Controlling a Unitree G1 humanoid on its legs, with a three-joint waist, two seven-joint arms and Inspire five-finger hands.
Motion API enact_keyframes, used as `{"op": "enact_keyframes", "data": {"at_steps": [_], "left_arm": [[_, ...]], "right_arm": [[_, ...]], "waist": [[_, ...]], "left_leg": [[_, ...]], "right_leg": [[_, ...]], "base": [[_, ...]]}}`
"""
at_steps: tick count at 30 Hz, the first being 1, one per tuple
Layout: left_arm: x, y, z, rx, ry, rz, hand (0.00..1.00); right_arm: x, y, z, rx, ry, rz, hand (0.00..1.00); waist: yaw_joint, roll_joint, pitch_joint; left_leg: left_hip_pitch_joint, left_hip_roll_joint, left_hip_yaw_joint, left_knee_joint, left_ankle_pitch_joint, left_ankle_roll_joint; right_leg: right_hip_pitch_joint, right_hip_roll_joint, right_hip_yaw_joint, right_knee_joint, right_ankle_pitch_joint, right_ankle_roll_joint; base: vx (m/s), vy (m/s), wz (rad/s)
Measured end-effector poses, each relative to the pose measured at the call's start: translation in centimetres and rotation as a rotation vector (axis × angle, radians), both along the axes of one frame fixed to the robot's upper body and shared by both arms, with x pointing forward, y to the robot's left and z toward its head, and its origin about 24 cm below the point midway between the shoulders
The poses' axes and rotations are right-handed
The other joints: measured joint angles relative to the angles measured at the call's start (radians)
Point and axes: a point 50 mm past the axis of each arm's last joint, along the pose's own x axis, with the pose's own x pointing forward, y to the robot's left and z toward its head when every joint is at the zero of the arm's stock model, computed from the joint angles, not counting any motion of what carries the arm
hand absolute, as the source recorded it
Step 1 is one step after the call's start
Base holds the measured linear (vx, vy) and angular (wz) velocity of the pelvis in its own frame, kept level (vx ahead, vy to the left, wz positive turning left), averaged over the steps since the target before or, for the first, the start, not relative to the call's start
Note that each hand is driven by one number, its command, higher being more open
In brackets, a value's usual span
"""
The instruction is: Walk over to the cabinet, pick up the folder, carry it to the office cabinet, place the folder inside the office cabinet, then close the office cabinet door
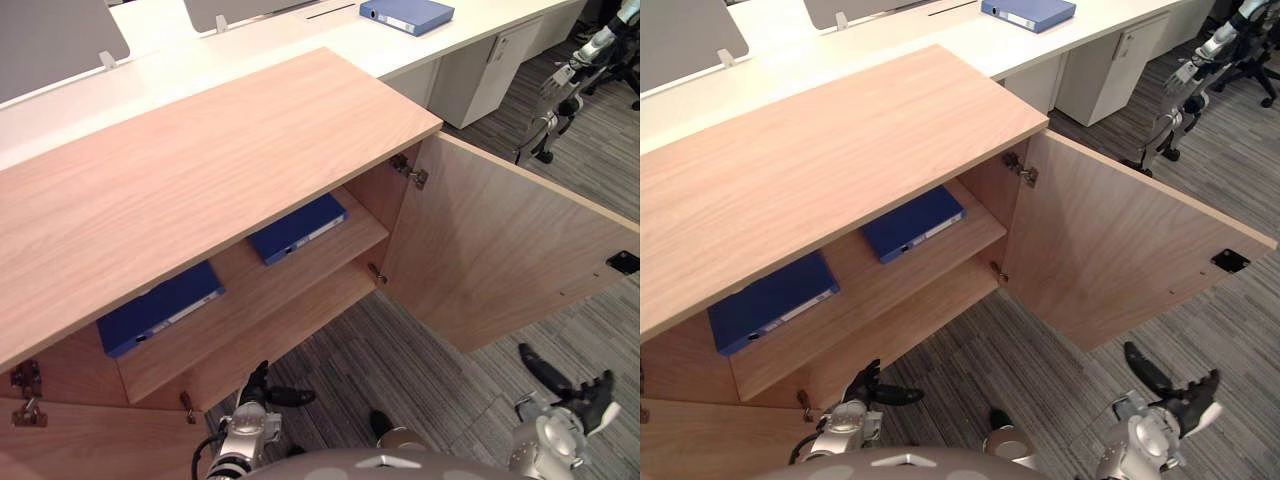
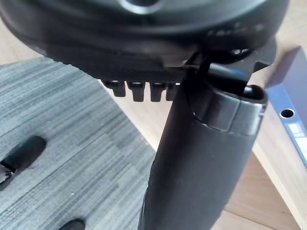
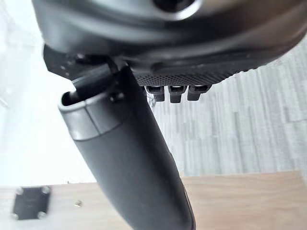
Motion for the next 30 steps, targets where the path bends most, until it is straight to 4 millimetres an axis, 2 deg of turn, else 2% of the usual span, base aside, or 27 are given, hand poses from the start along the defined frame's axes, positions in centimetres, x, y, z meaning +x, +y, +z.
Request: {"op": "enact_keyframes", "data": {"at_steps": [5, 7, 9, 13, 17, 21, 26, 30], "left_arm": [[-0.2, -0.4, -0.1, -0.016, 0.01, -0.021, 1.0], [-0.4, -0.4, -0.2, -0.017, 0.017, -0.022, 1.0], [-0.3, -0.7, -0.2, -0.015, 0.014, -0.053, 1.0], [0.1, -1.3, -0.1, -0.019, 0.006, -0.118, 1.0], [0.2, -2.2, -0.2, -0.017, 0.006, -0.211, 1.0], [-0.7, -1.5, -0.5, 0.007, 0.032, -0.24, 1.0], [-2.4, 0.7, -1.1, 0.061, 0.101, -0.267, 1.0], [-2.3, 1.1, -1.0, 0.086, 0.099, -0.296, 1.0]], "right_arm": [[3.5, -2.0, 3.9, -0.135, -0.11, 0.015, 1.0], [4.3, -2.7, 5.0, -0.167, -0.134, 0.023, 1.0], [5.6, -4.5, 6.4, -0.218, -0.138, 0.055, 1.0], [6.5, -6.2, 7.5, -0.253, -0.134, 0.11, 1.0], [7.2, -7.4, 8.5, -0.315, -0.087, 0.22, 1.0], [8.2, -7.2, 8.4, -0.333, -0.041, 0.322, 1.0], [9.6, -6.4, 8.4, -0.354, -0.009, 0.441, 1.0], [10.8, -5.8, 8.9, -0.384, 0.007, 0.522, 1.0]], "waist": [[-0.008, 0.031, 0.017], [-0.01, 0.038, 0.019], [-0.012, 0.044, 0.021], [-0.015, 0.048, 0.028], [-0.017, 0.047, 0.037], [-0.016, 0.042, 0.042], [-0.012, 0.034, 0.048], [-0.01, 0.034, 0.051]], "left_leg": [[-0.015, -0.003, 0.033, 0.0, -0.006, -0.007], [-0.025, -0.005, 0.033, 0.0, -0.006, -0.006], [-0.042, -0.006, 0.032, 0.0, 0.001, 0.003], [-0.056, -0.006, 0.019, 0.0, 0.008, 0.01], [-0.079, -0.02, -0.033, 0.0, 0.019, 0.017], [-0.083, -0.026, -0.037, 0.0, 0.021, 0.018], [-0.094, -0.03, -0.057, 0.0, 0.023, 0.022], [-0.105, -0.031, -0.07, 0.0, 0.025, 0.024]], "right_leg": [[-0.039, 0.008, 0.05, 0.003, 0.012, 0.019], [-0.051, 0.009, 0.058, 0.0, 0.015, 0.023], [-0.063, 0.01, 0.073, -0.02, 0.036, 0.029], [-0.067, 0.009, 0.074, -0.033, 0.049, 0.032], [-0.082, 0.0, 0.053, -0.041, 0.049, 0.032], [-0.082, -0.005, 0.047, -0.055, 0.053, 0.033], [-0.082, -0.012, 0.038, -0.072, 0.064, 0.033], [-0.085, -0.016, 0.014, -0.077, 0.071, 0.034]], "base": [[-0.04, -0.065, -0.27], [-0.02, -0.063, -0.18], [0.0, -0.067, -0.17], [0.0, -0.065, -0.03], [0.0, -0.055, 0.11], [0.0, -0.014, 0.05], [0.04, -0.023, 0.04], [0.05, -0.032, 0.1]]}}
